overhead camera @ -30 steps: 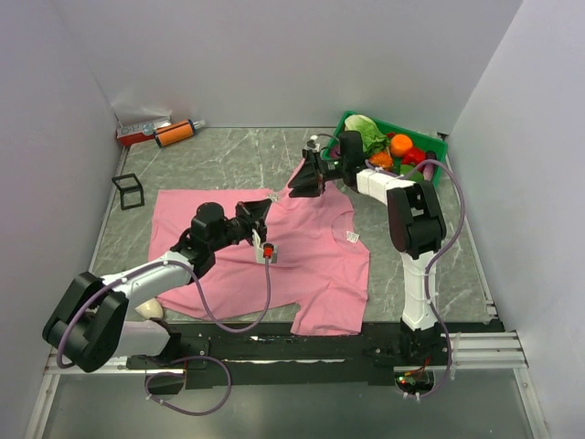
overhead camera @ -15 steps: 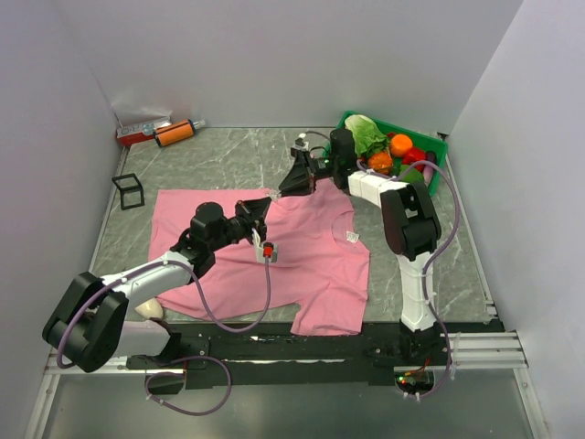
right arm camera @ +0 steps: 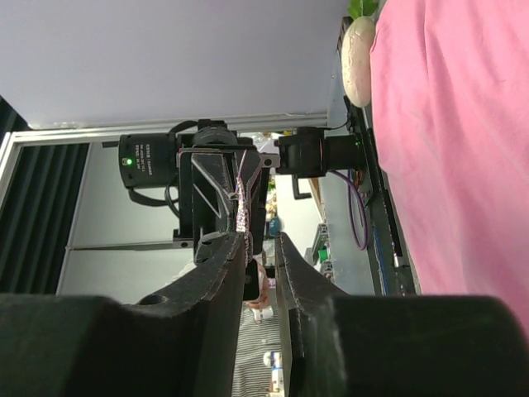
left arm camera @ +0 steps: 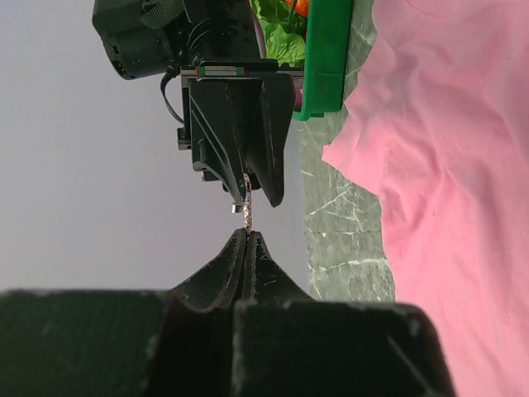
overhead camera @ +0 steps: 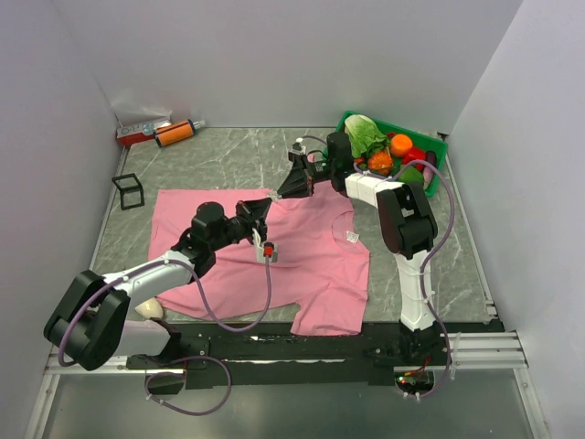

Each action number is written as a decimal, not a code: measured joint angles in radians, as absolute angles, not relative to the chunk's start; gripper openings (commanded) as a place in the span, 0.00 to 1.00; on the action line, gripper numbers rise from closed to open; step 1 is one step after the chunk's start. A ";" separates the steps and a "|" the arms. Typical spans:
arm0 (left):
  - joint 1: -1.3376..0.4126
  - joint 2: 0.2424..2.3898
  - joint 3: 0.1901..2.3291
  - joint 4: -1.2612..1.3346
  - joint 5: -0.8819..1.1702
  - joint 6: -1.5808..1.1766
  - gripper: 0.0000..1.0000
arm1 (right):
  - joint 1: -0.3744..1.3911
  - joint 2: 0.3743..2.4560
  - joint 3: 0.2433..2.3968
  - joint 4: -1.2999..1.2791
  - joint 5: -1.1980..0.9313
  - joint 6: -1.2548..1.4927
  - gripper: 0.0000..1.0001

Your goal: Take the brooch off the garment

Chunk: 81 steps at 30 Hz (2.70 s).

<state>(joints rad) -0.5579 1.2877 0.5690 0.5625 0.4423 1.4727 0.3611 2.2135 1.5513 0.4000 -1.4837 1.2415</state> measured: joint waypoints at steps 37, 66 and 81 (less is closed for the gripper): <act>-0.560 1.310 0.717 0.348 0.288 1.182 0.68 | 0.219 2.173 1.694 -0.015 -1.421 0.864 0.00; -0.144 1.748 1.225 0.538 0.877 -0.770 0.62 | 0.329 1.850 1.864 -0.412 -0.972 0.323 0.00; -0.208 1.855 1.243 0.656 0.945 -0.867 0.58 | 0.352 1.921 1.864 -0.405 -0.999 0.306 0.00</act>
